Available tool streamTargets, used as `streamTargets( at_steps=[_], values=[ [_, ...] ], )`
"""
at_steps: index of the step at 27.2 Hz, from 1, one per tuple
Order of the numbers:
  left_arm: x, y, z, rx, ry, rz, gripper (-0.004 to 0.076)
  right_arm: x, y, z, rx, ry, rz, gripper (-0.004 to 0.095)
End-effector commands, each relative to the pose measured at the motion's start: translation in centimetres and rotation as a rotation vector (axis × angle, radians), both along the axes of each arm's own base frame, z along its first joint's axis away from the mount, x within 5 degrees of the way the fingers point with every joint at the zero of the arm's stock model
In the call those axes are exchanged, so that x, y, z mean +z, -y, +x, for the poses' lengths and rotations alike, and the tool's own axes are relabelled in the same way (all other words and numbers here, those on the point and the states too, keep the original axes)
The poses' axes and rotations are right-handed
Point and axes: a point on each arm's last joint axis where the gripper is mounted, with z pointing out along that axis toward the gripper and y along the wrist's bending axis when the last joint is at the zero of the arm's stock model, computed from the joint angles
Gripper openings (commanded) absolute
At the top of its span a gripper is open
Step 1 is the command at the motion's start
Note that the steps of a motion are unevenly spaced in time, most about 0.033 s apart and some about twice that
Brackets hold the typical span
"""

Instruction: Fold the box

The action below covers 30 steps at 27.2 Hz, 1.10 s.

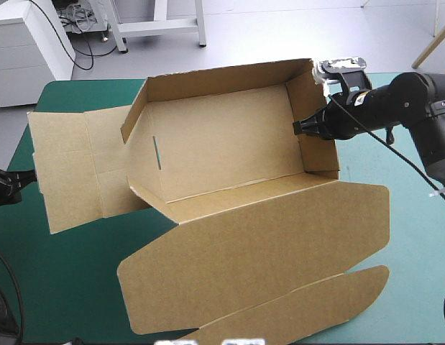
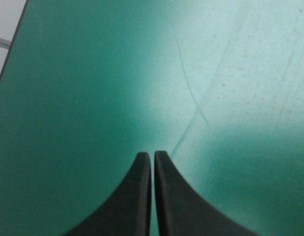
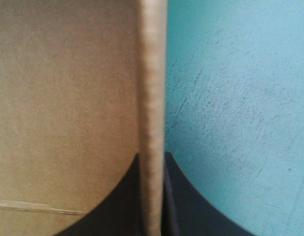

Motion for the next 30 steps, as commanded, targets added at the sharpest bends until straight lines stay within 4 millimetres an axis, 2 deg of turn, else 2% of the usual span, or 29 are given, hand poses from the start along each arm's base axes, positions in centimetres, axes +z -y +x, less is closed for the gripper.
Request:
streamTargets(
  at_steps=[1,4,6,8,13,15,20,24,28,30],
  values=[
    [1.6,0.3,0.0,-0.028,0.079,0.026,0.0006,2.3,0.0,-0.9,0.000,0.102,0.077,-0.0019],
    [1.1,0.3,0.5,-0.023,0.084,-0.011,0.0029,2.2,0.0,-0.8,0.008,0.106,0.070,-0.0020],
    [0.8,0.3,0.7,-0.029,0.073,-0.025,0.0084,2.2,-0.1,-0.7,0.011,0.105,0.067,-0.0019],
    [0.6,0.3,0.7,-0.031,0.060,-0.028,0.0165,2.0,-0.1,-0.6,0.010,0.100,0.066,-0.0019],
    [0.4,0.5,0.6,-0.036,0.041,-0.053,0.0471,1.6,-0.3,-0.2,0.019,0.089,0.067,-0.0019],
    [0.2,0.5,0.6,-0.035,0.024,-0.066,0.0554,1.4,-0.4,0.2,0.022,0.080,0.068,-0.0019],
    [-0.2,1.7,1.5,-0.082,0.063,-0.241,0.0566,1.2,-0.8,0.8,0.043,0.101,0.099,-0.0019],
    [0.1,4.9,2.4,-0.291,0.283,-0.537,0.0566,0.6,-1.5,2.0,0.086,0.120,0.136,-0.0019],
    [0.6,6.8,2.6,-0.400,0.368,-0.658,0.0566,-0.1,-1.6,3.1,0.070,0.121,0.140,-0.0019],
    [0.9,8.5,3.1,-0.458,0.390,-0.698,0.0566,-0.7,-1.7,4.0,0.056,0.126,0.142,-0.0019]
  ],
)
